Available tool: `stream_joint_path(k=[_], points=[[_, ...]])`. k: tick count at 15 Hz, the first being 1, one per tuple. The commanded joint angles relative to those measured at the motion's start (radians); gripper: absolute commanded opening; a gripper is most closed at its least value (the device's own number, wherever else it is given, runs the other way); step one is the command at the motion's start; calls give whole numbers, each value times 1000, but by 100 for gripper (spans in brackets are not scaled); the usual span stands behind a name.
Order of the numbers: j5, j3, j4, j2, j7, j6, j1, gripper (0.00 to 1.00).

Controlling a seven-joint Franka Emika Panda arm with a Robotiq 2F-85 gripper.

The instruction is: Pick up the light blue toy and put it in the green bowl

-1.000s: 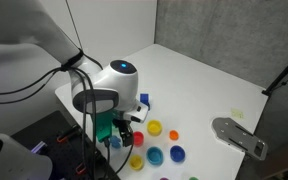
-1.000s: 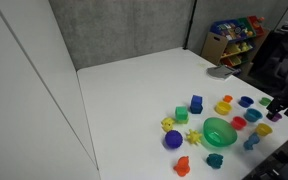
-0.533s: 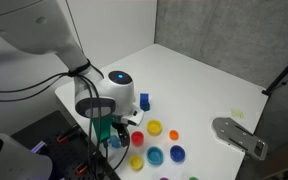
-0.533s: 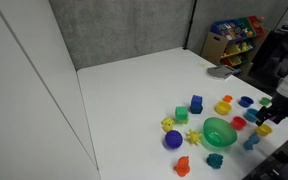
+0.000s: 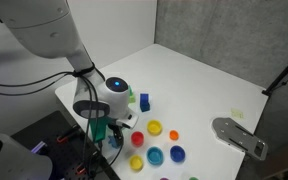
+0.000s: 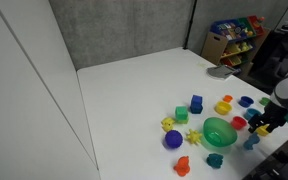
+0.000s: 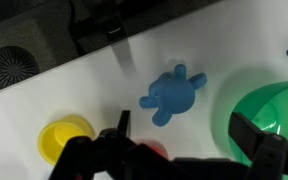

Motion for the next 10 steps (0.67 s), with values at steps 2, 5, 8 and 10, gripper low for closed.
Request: stream_joint_path(k=[2,5,8,10], points=[[56,44,7,61,-61,61,-54,100],[53,64,12,105,-63,101,-79,100],[44,89,17,142,-63,148,-103,75],[36,103,17,165,-58,181,-112,58]])
